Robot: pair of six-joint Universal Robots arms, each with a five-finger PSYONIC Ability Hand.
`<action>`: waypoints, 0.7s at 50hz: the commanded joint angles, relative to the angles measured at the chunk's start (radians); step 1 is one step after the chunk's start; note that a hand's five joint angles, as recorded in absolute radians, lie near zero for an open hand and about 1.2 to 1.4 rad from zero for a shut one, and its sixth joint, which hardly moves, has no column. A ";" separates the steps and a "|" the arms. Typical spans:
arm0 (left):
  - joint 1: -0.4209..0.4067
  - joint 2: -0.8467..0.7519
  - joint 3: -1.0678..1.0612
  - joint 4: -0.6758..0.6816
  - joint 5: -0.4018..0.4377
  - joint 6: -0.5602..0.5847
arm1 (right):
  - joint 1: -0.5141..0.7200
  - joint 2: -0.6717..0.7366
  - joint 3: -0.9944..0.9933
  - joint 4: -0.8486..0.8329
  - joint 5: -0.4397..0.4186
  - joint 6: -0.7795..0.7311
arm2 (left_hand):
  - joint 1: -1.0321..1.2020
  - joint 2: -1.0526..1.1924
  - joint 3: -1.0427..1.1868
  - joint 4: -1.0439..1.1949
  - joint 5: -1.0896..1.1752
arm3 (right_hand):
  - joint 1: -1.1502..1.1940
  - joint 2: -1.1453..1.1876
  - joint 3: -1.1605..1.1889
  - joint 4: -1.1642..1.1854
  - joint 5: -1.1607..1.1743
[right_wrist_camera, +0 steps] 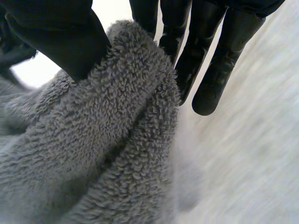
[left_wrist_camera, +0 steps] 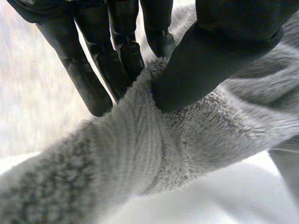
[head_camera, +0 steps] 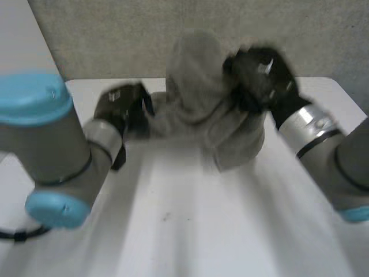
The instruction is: Fold the towel.
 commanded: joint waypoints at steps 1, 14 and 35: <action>-0.014 0.052 -0.387 0.026 0.011 0.001 | 0.028 0.194 0.000 0.364 -0.013 -0.167 | 0.205 0.182 0.182 0.180 0.189 | 0.441 0.222 0.211 0.203 0.247; -0.042 0.219 -0.590 0.003 0.014 0.106 | 0.023 0.191 0.041 0.692 -0.004 -0.392 | 0.205 0.182 0.182 0.180 0.189 | 0.441 0.222 0.211 0.203 0.247; -0.020 0.349 -0.660 -0.049 0.107 0.315 | -0.064 -0.078 0.167 0.762 -0.076 -0.415 | -0.912 -0.935 -0.935 -0.937 -0.928 | -0.483 -0.701 -0.713 -0.721 -0.676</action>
